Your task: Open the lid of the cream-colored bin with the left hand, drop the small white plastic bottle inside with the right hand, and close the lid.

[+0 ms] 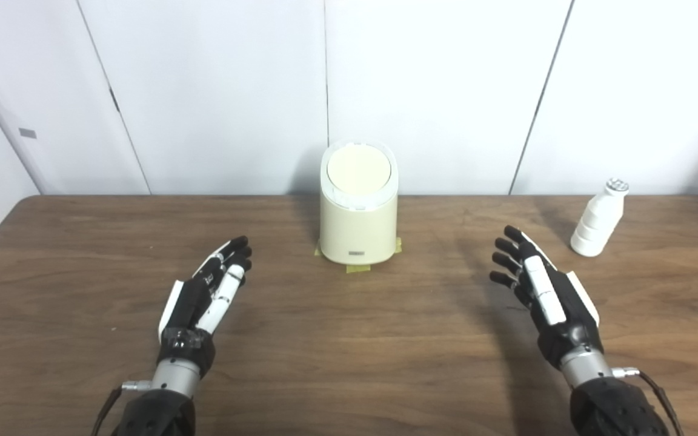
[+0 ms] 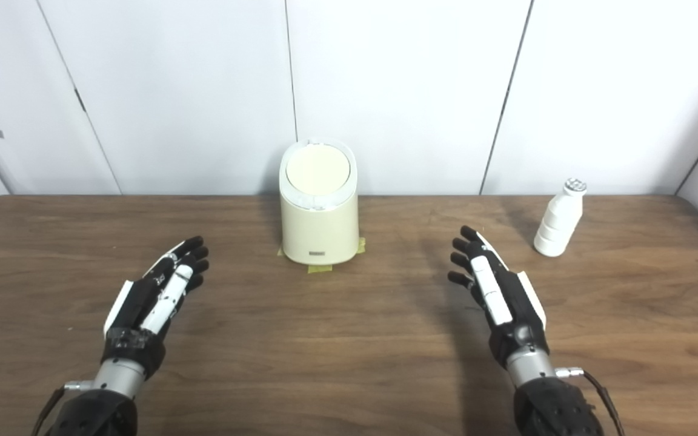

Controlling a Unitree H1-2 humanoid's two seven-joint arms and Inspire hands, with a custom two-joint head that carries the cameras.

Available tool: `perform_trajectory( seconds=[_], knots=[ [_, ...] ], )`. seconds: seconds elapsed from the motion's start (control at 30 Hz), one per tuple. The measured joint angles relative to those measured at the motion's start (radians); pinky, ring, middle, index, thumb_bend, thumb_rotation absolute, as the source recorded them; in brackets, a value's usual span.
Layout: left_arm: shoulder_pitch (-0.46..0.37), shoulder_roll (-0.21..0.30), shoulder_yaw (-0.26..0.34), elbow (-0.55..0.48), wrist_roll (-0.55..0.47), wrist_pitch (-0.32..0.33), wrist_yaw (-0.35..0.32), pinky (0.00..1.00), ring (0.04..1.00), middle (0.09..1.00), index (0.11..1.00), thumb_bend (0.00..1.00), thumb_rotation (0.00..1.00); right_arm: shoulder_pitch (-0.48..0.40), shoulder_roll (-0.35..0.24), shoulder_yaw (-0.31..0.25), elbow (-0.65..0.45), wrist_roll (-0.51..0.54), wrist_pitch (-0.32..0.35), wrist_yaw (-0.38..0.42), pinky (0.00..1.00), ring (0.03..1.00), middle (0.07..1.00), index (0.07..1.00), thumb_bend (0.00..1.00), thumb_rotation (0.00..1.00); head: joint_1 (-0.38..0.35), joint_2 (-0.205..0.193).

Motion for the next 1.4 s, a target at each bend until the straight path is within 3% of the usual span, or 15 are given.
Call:
perform_trajectory(
  seconds=[0.5, 0.7, 1.0, 1.2, 1.4],
  knots=[
    [0.0, 0.0, 0.0, 0.0, 0.0, 0.0, 0.0, 0.91, 0.884, 0.881, 0.883, 0.35, 0.57, 0.0, 0.0, 0.0, 0.0, 0.004, 0.001, 0.0, 0.79, 0.878, 0.892, 0.901, 0.65, 0.86, -0.002, 0.002],
    [0.0, 0.0, -0.002, 0.0, 0.0, 0.0, 0.0, 0.91, 0.884, 0.883, 0.888, 0.34, 0.58, 0.0, 0.0, 0.001, 0.0, 0.004, 0.003, 0.0, 0.79, 0.883, 0.898, 0.909, 0.64, 0.88, -0.003, -0.017],
    [0.003, 0.004, -0.011, 0.0, 0.007, -0.002, -0.004, 0.9, 0.888, 0.878, 0.893, 0.35, 0.4, 0.001, 0.003, 0.012, -0.008, -0.008, 0.003, 0.0, 0.78, 0.875, 0.898, 0.908, 0.61, 0.88, 0.012, -0.074],
    [0.017, 0.012, -0.007, 0.0, 0.016, -0.008, -0.007, 0.87, 0.887, 0.883, 0.897, 0.45, 0.19, 0.018, 0.01, 0.021, -0.008, -0.02, -0.003, 0.0, 0.75, 0.859, 0.888, 0.903, 0.61, 0.89, 0.011, -0.107],
    [0.021, 0.011, 0.023, 0.0, 0.029, -0.011, 0.009, 0.8, 0.842, 0.854, 0.878, 0.59, 0.2, 0.038, 0.024, 0.02, -0.011, -0.02, -0.004, -0.001, 0.78, 0.875, 0.892, 0.905, 0.62, 0.88, 0.009, -0.141]
  ],
)
